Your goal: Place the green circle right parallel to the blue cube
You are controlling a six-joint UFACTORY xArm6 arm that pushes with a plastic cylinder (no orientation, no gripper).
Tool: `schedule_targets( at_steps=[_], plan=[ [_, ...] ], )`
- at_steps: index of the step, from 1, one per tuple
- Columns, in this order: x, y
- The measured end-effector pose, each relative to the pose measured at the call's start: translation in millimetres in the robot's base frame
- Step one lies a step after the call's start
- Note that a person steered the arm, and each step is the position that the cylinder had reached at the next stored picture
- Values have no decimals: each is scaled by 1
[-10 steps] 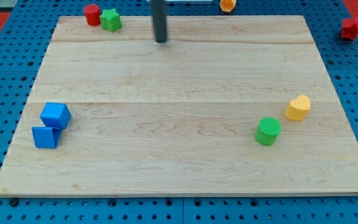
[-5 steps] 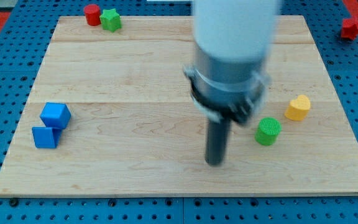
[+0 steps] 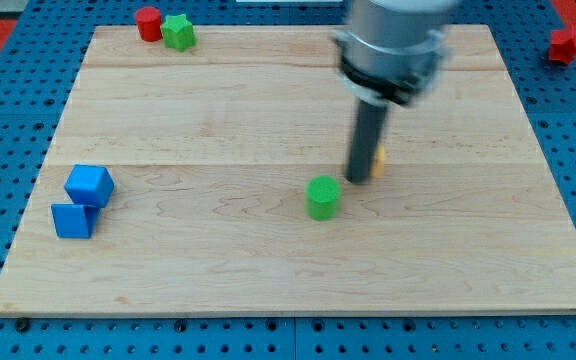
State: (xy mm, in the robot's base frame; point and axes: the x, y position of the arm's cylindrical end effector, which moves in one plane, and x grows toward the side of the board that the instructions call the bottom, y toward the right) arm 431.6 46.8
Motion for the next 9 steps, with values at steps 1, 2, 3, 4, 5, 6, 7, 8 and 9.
schedule_targets(
  at_steps=[1,2,3,4,5,6,7,8,9],
  plan=[
    [-87,-48],
    [-172,-20],
    [-226,58],
    [-101,176],
    [-80,201],
    [-175,165],
    [-203,27],
    [-76,11],
    [-51,-54]
  ],
)
